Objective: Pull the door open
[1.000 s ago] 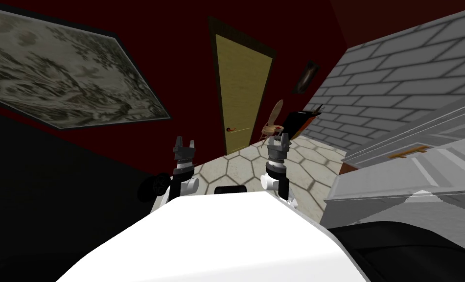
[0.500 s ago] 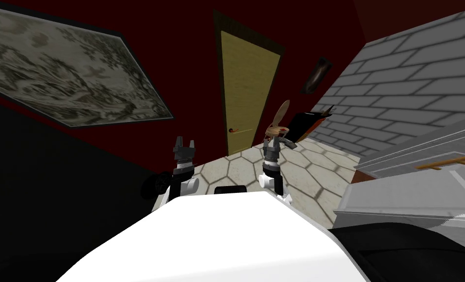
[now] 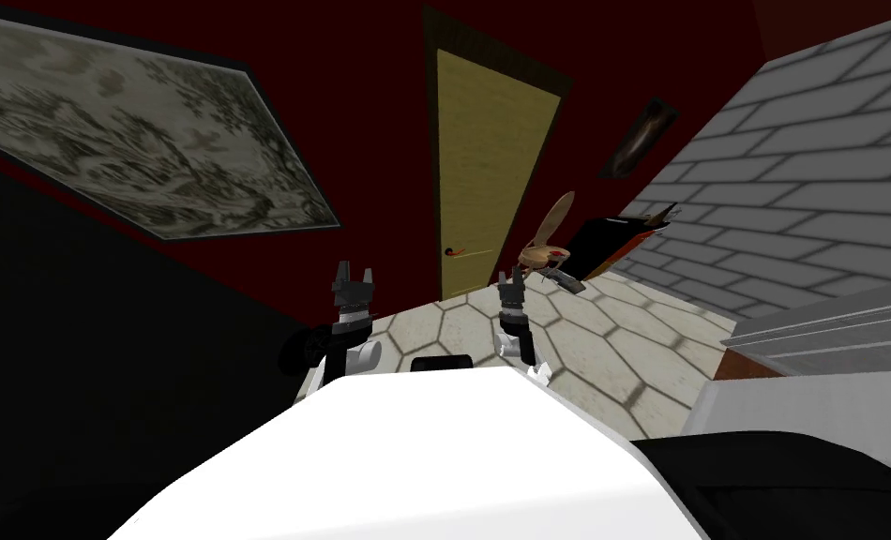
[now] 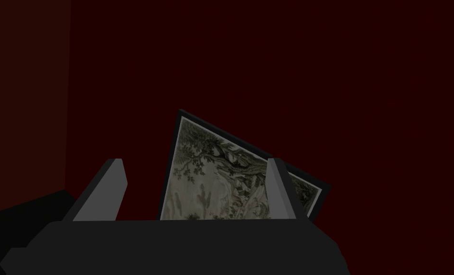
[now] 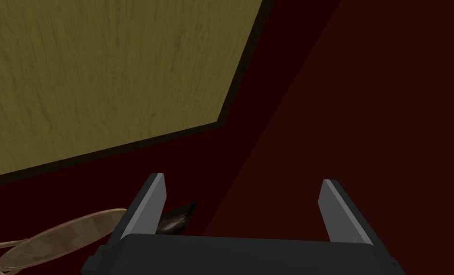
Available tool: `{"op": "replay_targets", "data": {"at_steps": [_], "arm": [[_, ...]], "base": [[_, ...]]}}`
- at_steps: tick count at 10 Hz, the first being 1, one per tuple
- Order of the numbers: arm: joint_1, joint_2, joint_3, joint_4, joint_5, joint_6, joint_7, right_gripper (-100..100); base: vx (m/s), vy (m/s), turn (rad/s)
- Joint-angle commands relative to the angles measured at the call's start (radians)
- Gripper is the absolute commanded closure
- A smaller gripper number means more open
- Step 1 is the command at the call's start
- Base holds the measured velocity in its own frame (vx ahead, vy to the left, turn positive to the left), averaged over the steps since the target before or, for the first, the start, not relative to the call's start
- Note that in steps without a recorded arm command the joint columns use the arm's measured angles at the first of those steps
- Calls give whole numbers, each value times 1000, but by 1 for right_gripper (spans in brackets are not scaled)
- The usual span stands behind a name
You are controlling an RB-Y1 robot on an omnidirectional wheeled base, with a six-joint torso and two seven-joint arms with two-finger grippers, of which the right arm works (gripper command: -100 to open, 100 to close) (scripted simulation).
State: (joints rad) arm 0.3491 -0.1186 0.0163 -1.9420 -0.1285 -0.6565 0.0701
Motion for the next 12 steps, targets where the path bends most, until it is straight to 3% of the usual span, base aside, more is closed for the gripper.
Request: {"op": "replay_targets", "data": {"at_steps": [1, 2, 12], "arm": [[-22, -13, 1, 50, -4, 3, -9, -100], [-22, -13, 1, 63, -4, 3, -9, -100], [-126, -75, 2, 340, -24, -8, -53, -100]], "base": [[102, -13, 125], [58, -8, 58], [62, -9, 97]]}}
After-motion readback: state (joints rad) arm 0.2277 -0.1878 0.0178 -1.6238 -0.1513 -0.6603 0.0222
